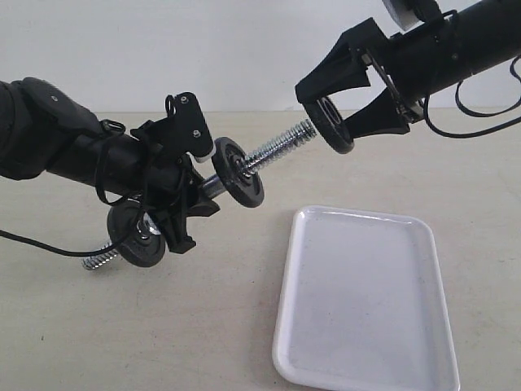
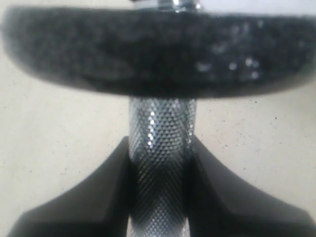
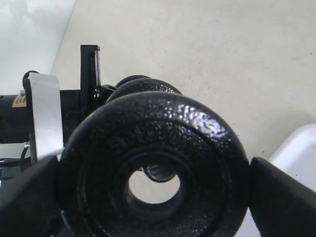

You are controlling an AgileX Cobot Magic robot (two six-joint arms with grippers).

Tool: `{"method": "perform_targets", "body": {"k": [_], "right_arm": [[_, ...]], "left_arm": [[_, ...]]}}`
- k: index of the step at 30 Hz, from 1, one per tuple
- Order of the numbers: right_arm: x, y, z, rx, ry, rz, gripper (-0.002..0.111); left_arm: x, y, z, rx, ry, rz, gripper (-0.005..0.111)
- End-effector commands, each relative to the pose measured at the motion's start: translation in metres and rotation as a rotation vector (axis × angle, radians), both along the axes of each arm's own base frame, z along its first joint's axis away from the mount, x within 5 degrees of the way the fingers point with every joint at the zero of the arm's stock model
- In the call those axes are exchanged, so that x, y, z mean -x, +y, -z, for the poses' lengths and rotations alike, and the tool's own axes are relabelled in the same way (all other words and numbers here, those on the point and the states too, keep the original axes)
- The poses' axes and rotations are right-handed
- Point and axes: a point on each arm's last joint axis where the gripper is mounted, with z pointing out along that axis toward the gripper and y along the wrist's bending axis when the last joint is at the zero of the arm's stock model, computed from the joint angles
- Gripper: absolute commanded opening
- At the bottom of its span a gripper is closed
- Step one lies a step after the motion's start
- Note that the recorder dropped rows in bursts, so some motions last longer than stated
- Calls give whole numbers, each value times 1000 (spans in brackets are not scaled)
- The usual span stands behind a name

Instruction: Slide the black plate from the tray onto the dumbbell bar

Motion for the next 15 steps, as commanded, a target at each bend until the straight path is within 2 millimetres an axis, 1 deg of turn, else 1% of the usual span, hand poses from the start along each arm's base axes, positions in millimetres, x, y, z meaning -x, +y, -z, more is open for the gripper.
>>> {"method": "perform_targets", "body": {"k": [1, 6, 15], "right_arm": [[3, 1, -16, -57, -23, 2, 0], [3, 1, -16, -57, -23, 2, 0], [3, 1, -16, -57, -23, 2, 0]], "left_arm": [[-7, -2, -28, 91, -101, -48, 4], [-5, -8, -33, 162, -118, 2, 4], [-4, -9, -33, 173, -110, 18, 4]]}}
